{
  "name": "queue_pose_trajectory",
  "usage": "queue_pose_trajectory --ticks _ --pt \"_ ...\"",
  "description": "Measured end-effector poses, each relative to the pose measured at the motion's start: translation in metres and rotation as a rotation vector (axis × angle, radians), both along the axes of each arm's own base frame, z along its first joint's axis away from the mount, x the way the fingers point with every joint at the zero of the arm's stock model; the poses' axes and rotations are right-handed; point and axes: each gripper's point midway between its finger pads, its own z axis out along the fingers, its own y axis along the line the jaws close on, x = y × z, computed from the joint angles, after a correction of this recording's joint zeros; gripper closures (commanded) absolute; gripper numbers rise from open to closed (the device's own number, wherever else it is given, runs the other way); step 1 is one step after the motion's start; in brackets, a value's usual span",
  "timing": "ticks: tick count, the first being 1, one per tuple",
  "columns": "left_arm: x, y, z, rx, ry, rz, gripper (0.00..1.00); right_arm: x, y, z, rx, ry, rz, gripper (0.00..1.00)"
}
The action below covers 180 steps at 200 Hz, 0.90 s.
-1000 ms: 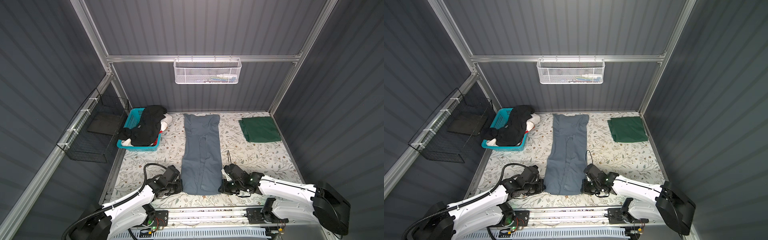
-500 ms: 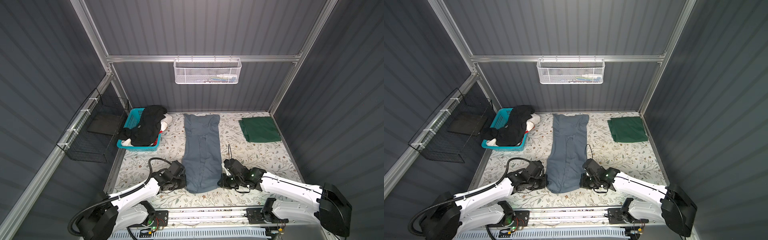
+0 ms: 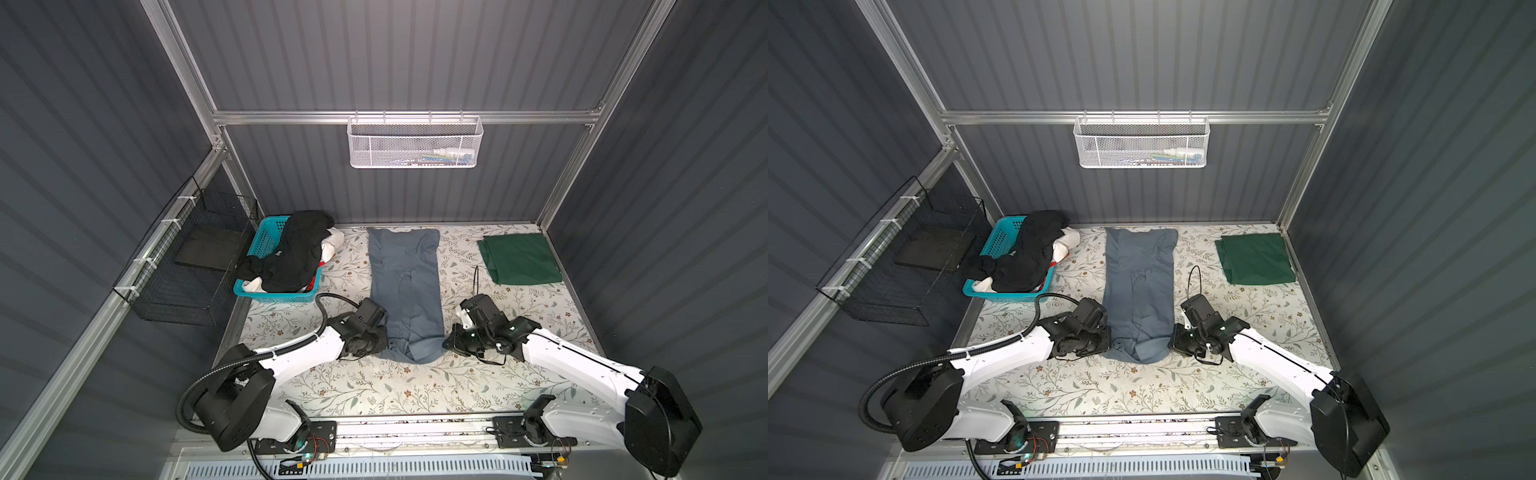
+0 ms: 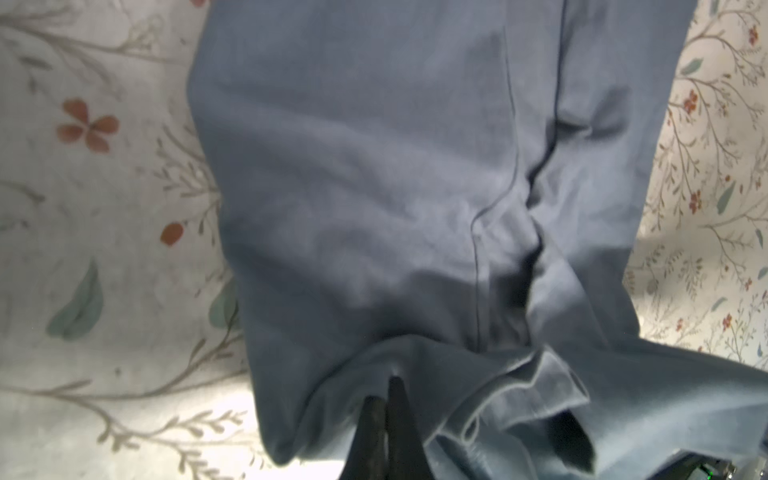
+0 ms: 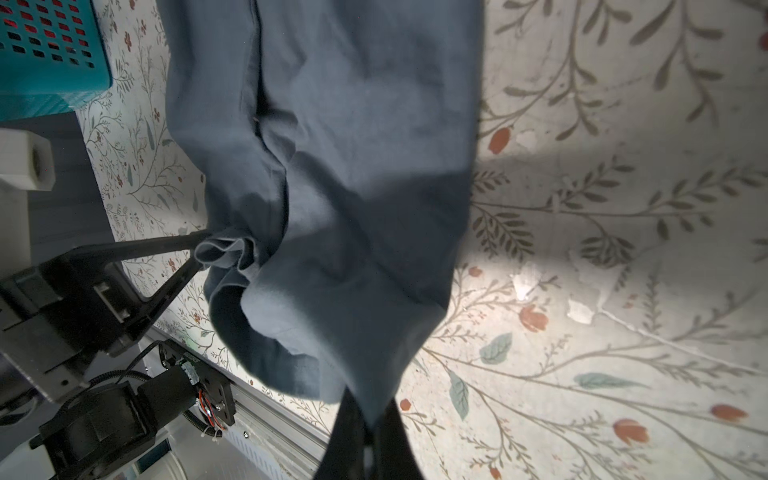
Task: Fold and stack the t-shirts
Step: 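Lift the near end and fold it over toward the far end with both grippers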
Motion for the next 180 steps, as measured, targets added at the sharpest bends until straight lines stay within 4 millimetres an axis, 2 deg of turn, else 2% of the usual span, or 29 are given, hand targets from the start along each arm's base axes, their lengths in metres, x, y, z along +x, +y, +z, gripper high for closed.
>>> queue_pose_trajectory --ticks 27,92,119,180 --pt "0.024 0.001 0.005 -0.007 -0.008 0.035 1.00 0.013 -0.003 -0.001 0.013 0.027 -0.013 1.00" --pt "0.078 -0.008 0.042 -0.029 -0.084 0.040 1.00 0.064 0.004 0.015 0.068 -0.001 -0.036 1.00" --pt "0.088 -0.005 0.052 -0.022 -0.109 0.044 1.00 0.086 0.003 0.022 0.080 -0.026 -0.044 1.00" --pt "0.107 0.010 0.056 0.037 -0.138 0.079 1.00 0.124 0.005 0.022 0.077 -0.049 -0.028 1.00"
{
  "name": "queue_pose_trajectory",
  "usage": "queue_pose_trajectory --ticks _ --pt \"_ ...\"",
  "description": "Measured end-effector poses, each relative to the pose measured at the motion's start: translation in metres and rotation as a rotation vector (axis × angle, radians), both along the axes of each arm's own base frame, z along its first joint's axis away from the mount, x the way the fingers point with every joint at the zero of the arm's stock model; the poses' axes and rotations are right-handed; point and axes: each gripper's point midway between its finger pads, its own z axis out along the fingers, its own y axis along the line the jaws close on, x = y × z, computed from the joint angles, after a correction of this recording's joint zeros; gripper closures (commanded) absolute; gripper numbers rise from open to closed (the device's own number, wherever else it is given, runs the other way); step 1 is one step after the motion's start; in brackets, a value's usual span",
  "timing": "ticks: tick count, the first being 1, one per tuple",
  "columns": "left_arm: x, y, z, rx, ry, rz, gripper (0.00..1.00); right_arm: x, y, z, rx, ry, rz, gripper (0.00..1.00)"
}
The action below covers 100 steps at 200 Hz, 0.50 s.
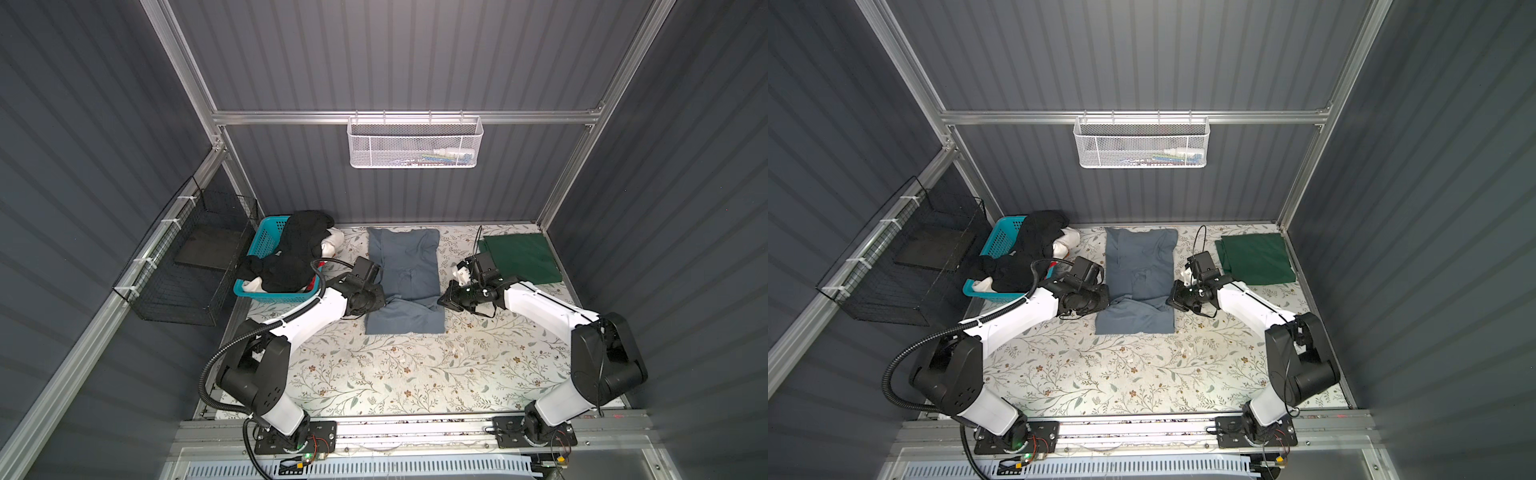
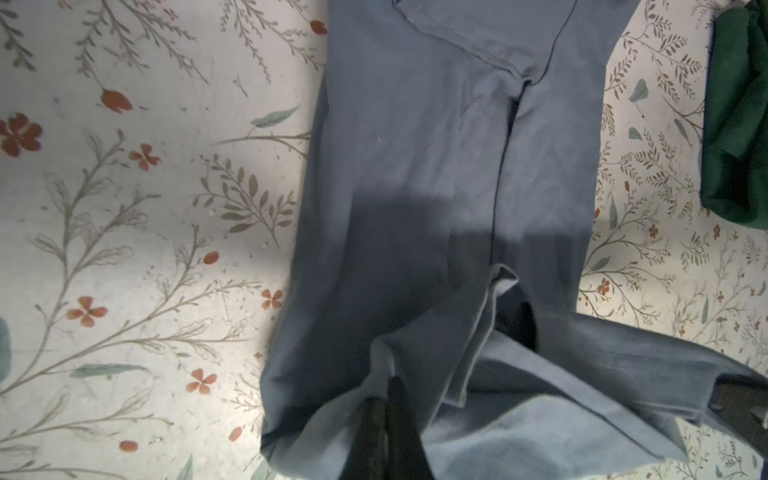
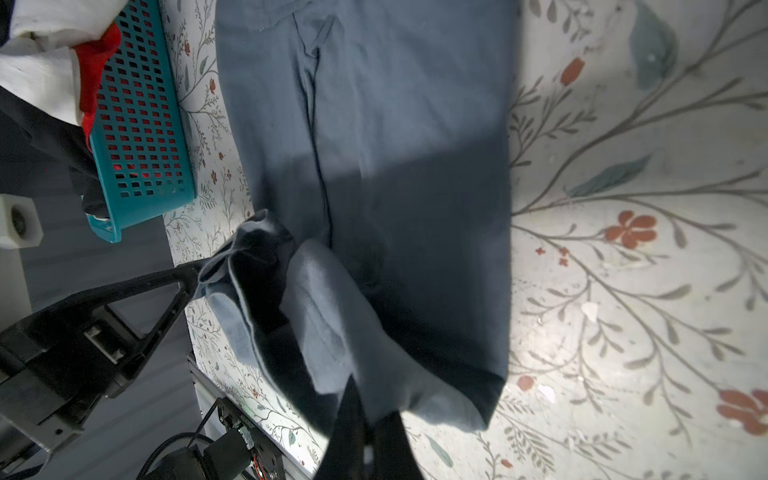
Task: Fold and stack the t-shirts
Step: 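Lift the near end and fold it over toward the far end with both grippers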
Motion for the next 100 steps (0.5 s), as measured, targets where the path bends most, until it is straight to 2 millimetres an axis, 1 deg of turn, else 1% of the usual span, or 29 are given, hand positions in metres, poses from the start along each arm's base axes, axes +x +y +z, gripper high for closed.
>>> queue_pose_trajectory --ticks 25,48,63,88,100 --pt "0.013 0.002 0.002 0.018 -0.020 0.006 1.00 0.006 -0.001 -0.006 -0.006 0.009 0.000 1.00" --pt "0.028 0.002 -0.002 0.043 -0.023 0.006 1.00 0.011 -0.003 -0.012 -0.010 0.024 -0.006 1.00" --pt "0.036 0.001 -0.006 0.060 -0.025 0.006 1.00 0.016 -0.003 -0.012 -0.009 0.025 -0.010 1.00" --pt "0.041 0.004 -0.011 0.092 -0.029 0.004 1.00 0.026 -0.002 -0.009 -0.007 0.010 -0.013 1.00" --pt "0.044 0.005 -0.010 0.103 -0.038 0.005 1.00 0.030 -0.001 -0.008 -0.007 0.005 -0.011 1.00"
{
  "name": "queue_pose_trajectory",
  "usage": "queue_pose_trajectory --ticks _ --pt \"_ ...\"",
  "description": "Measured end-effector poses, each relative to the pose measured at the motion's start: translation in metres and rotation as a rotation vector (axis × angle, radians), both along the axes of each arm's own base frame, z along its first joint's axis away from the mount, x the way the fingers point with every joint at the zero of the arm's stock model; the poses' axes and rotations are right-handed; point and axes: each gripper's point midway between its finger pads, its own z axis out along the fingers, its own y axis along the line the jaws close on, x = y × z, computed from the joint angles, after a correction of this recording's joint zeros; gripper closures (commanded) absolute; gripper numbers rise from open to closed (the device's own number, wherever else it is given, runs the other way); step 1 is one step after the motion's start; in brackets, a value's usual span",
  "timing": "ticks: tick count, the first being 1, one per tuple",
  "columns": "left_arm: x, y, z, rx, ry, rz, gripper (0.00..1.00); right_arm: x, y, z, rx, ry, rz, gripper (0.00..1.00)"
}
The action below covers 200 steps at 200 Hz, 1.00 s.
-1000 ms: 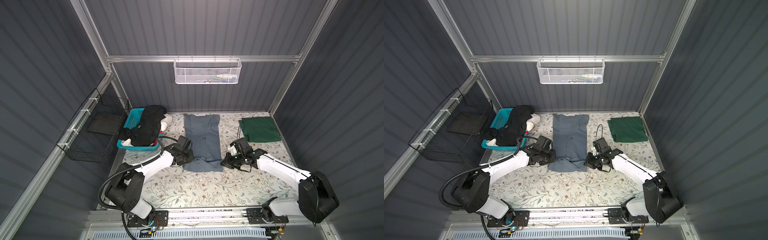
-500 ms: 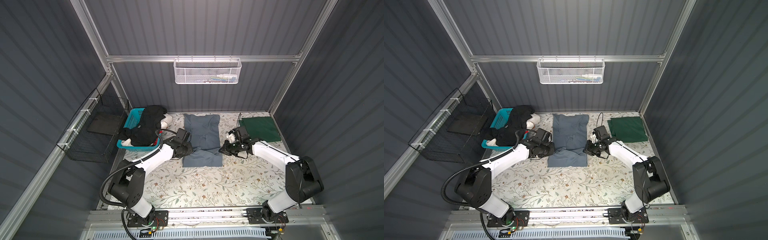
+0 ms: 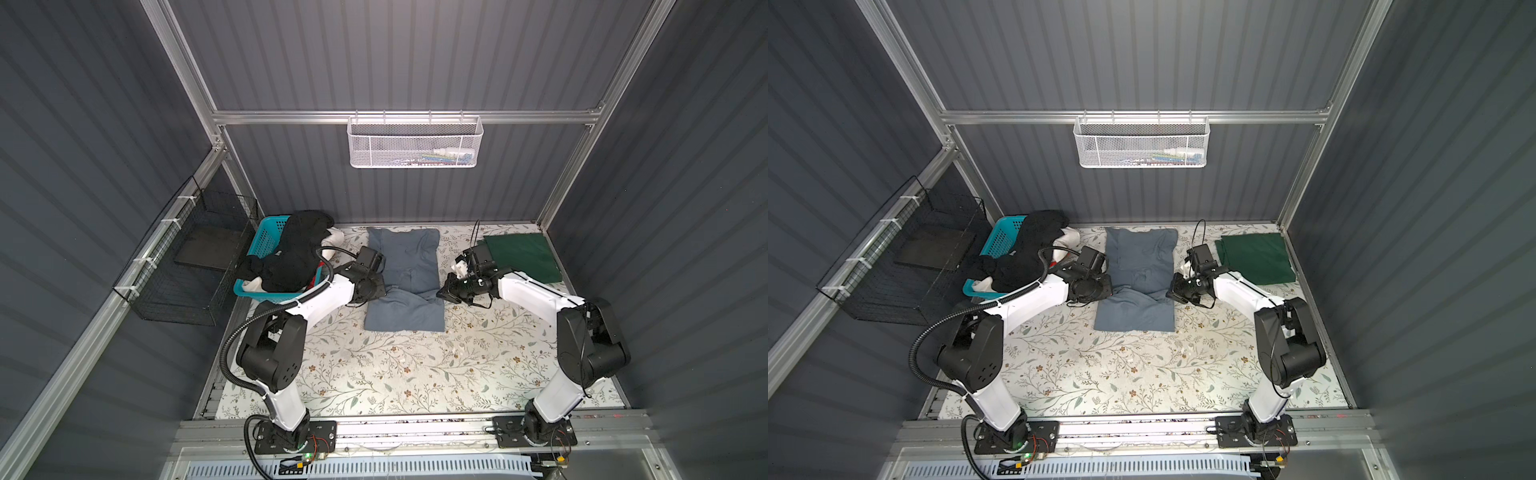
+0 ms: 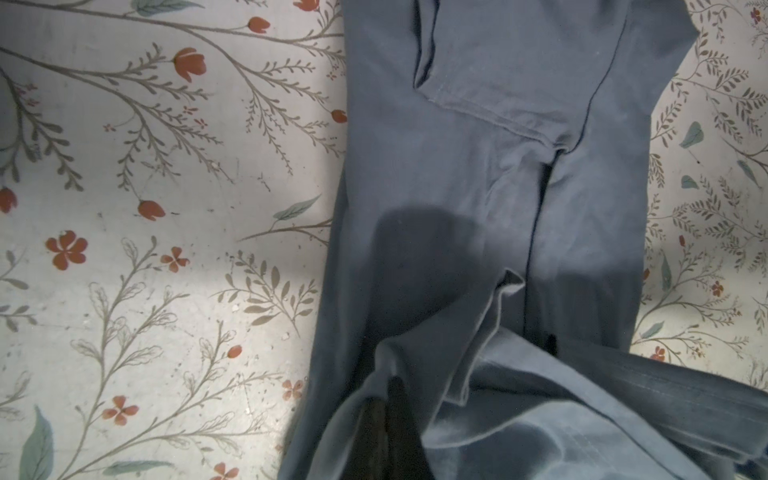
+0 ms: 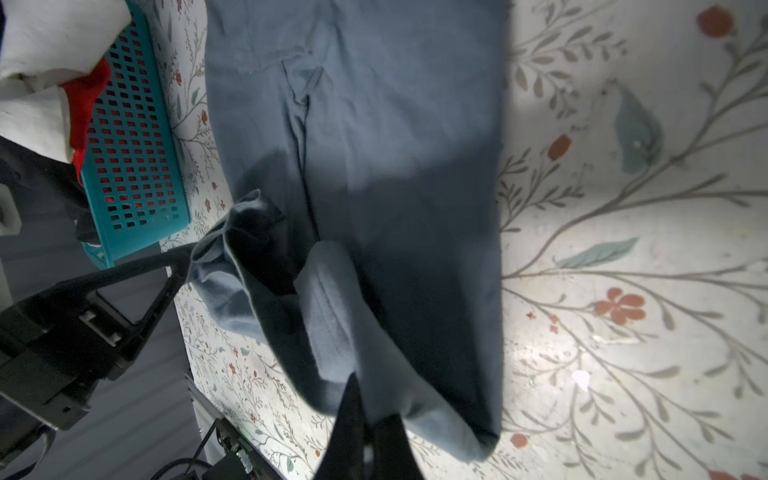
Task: Fold and stack the t-shirts
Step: 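Lift the near end and fold it over toward the far end with both grippers, then lay the folded end onto the shirt and open both grippers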
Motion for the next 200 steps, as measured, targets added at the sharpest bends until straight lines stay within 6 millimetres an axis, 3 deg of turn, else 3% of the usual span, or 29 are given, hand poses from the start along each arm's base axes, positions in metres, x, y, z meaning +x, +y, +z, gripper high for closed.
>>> queue_pose_trajectory --ticks 43,200 --pt "0.010 0.004 0.007 0.027 -0.036 0.003 1.00 0.011 0.003 -0.003 -0.006 -0.002 0.004 1.00" --pt "0.047 0.005 -0.008 0.115 -0.059 0.016 1.00 0.041 0.000 -0.019 -0.053 0.020 -0.007 1.00"
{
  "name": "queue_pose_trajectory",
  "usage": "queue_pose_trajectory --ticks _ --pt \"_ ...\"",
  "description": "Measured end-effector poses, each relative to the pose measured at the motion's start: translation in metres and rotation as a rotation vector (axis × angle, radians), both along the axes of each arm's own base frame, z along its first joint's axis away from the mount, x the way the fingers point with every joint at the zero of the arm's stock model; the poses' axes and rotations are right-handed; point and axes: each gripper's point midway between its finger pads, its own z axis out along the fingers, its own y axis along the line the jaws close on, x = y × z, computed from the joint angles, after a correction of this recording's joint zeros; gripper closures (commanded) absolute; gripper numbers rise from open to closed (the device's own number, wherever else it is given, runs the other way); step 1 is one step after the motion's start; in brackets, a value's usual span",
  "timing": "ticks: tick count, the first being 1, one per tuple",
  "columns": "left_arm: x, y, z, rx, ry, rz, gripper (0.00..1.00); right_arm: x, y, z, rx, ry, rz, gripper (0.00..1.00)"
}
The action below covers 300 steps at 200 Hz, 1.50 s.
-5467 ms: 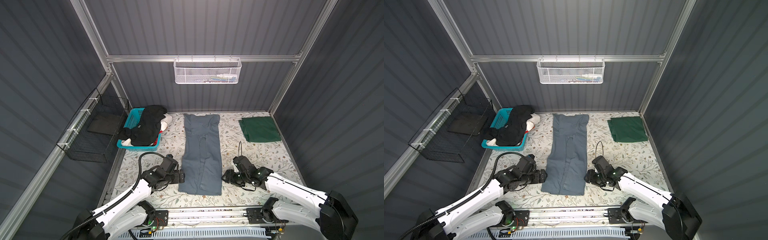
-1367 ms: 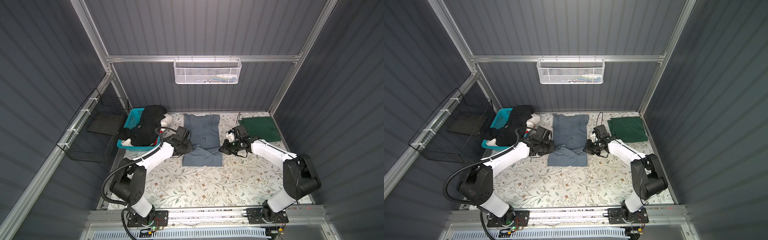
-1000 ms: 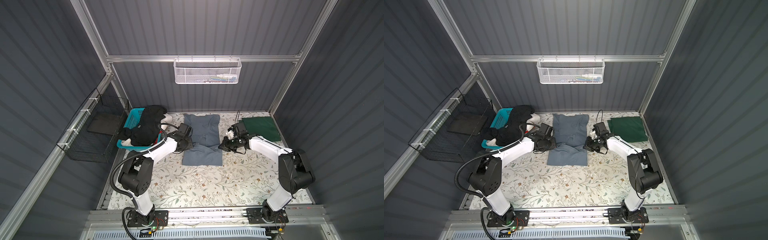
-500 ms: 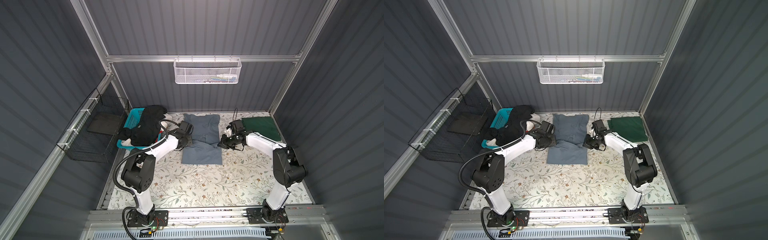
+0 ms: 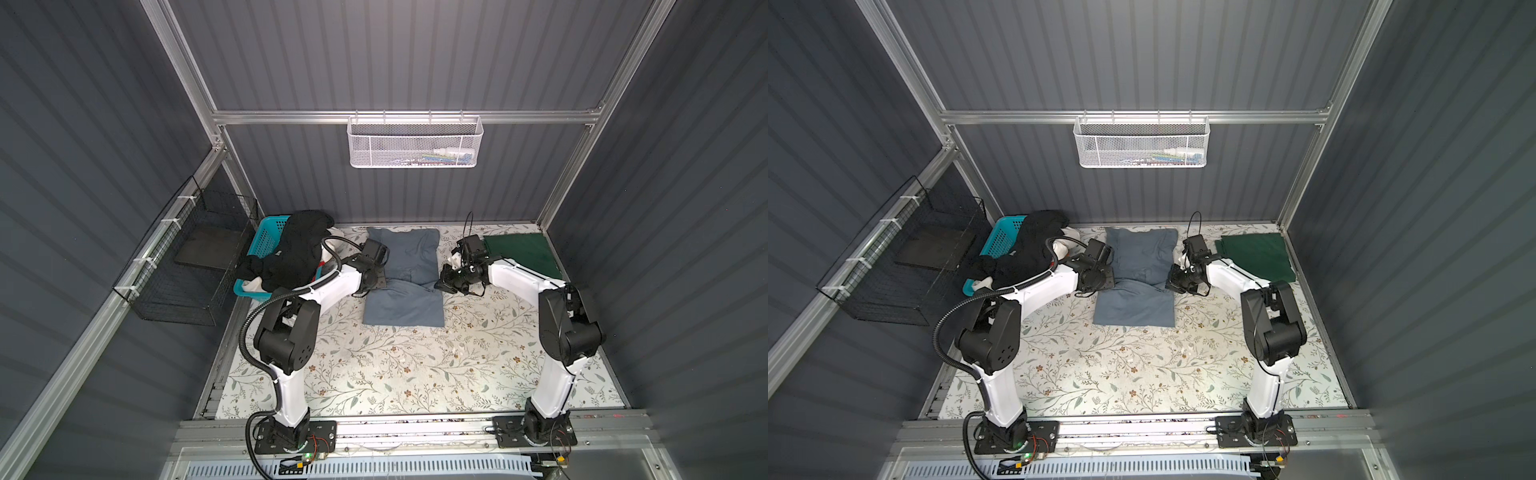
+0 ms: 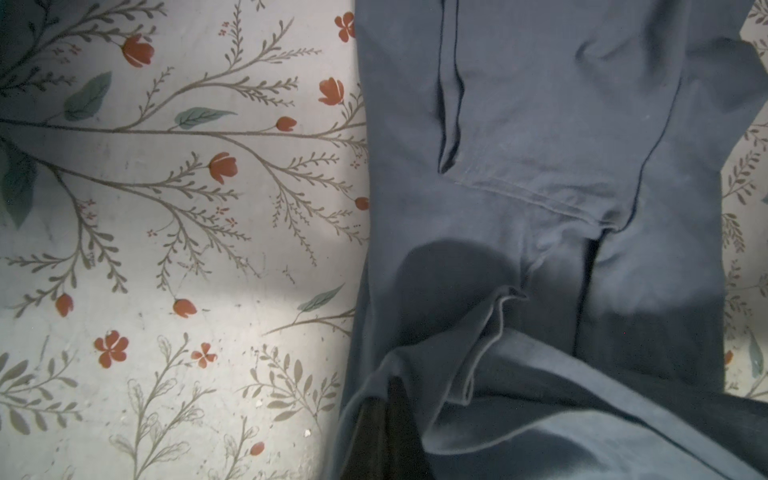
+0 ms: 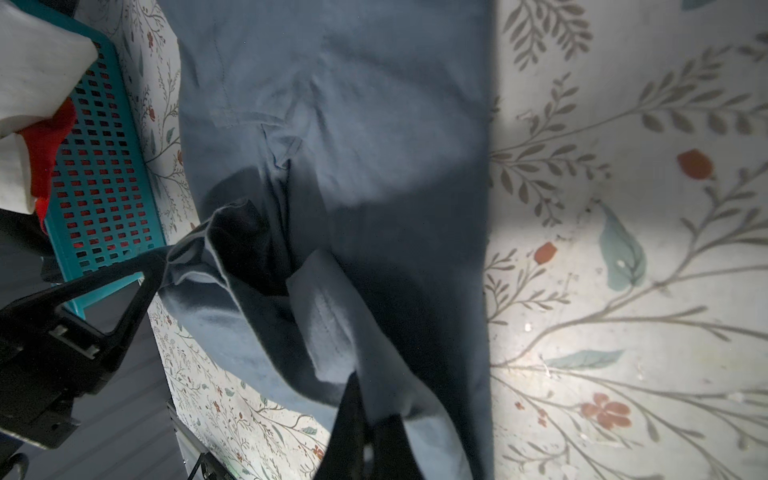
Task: Fold and stack the t-shirts
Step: 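Lay the folded end onto the shirt and open both grippers, then draw both grippers back off the folded shirt toward the robot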
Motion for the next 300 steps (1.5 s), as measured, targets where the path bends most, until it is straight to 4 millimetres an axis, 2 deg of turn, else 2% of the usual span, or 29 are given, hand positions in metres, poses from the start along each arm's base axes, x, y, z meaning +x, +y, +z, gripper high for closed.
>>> queue_pose_trajectory --ticks 39,73,78,101,109,115,126,130,138,156,162,174,186,201,210,229,251,300 --pt "0.010 -0.002 0.007 -0.002 -0.024 0.002 1.00 0.004 -0.002 -0.004 -0.005 0.013 -0.008 1.00" --pt "0.015 -0.002 0.003 0.004 -0.021 0.006 1.00 0.010 -0.004 -0.002 -0.004 0.012 -0.016 1.00" --pt "0.016 -0.002 0.002 0.006 -0.020 0.007 1.00 0.011 -0.004 -0.001 -0.003 0.010 -0.016 0.94" --pt "0.016 0.000 0.000 0.013 -0.017 0.012 1.00 0.016 -0.003 0.002 -0.001 0.003 -0.015 0.88" --pt "0.017 0.001 0.001 0.014 -0.019 0.014 1.00 0.017 -0.003 0.003 0.000 0.000 -0.016 0.78" --pt "0.018 0.001 0.001 0.015 -0.021 0.016 1.00 0.017 -0.003 0.003 -0.001 -0.003 -0.013 0.65" --pt "0.021 -0.001 0.003 0.013 -0.025 0.016 1.00 0.019 -0.003 0.004 -0.001 -0.008 -0.012 0.63" --pt "0.022 -0.001 0.003 0.013 -0.027 0.014 0.88 0.019 -0.003 0.005 -0.001 -0.008 -0.013 0.64" --pt "0.024 -0.002 0.004 0.016 -0.032 0.007 0.57 0.019 -0.003 0.007 -0.002 -0.008 -0.010 0.64" --pt "0.030 -0.004 0.007 0.021 -0.043 0.005 0.53 0.024 -0.003 0.015 -0.002 -0.026 -0.005 0.60" --pt "0.030 -0.003 0.007 0.029 -0.046 0.005 0.45 0.026 -0.003 0.017 -0.002 -0.033 -0.003 0.56" --pt "0.032 0.001 0.009 0.051 -0.057 0.010 0.23 0.029 -0.005 0.020 -0.011 -0.049 -0.003 0.53" --pt "0.033 0.005 0.009 0.076 -0.065 0.014 0.14 0.030 -0.009 0.019 -0.026 -0.053 -0.008 0.50" --pt "0.034 0.011 0.011 0.107 -0.072 0.019 0.04 0.029 -0.014 0.020 -0.050 -0.059 -0.010 0.40" --pt "0.033 0.013 0.013 0.119 -0.076 0.012 0.01 0.027 -0.016 0.021 -0.057 -0.062 -0.014 0.35" --pt "0.025 0.017 0.021 0.122 -0.084 0.009 0.00 0.021 -0.023 0.026 -0.082 -0.081 -0.017 0.21" --pt "0.007 0.026 0.032 0.113 -0.094 0.006 0.00 0.002 -0.032 0.026 -0.096 -0.082 -0.028 0.01" --pt "-0.054 0.051 0.027 0.094 -0.042 -0.014 0.00 -0.068 -0.047 0.004 -0.049 -0.035 -0.056 0.01"
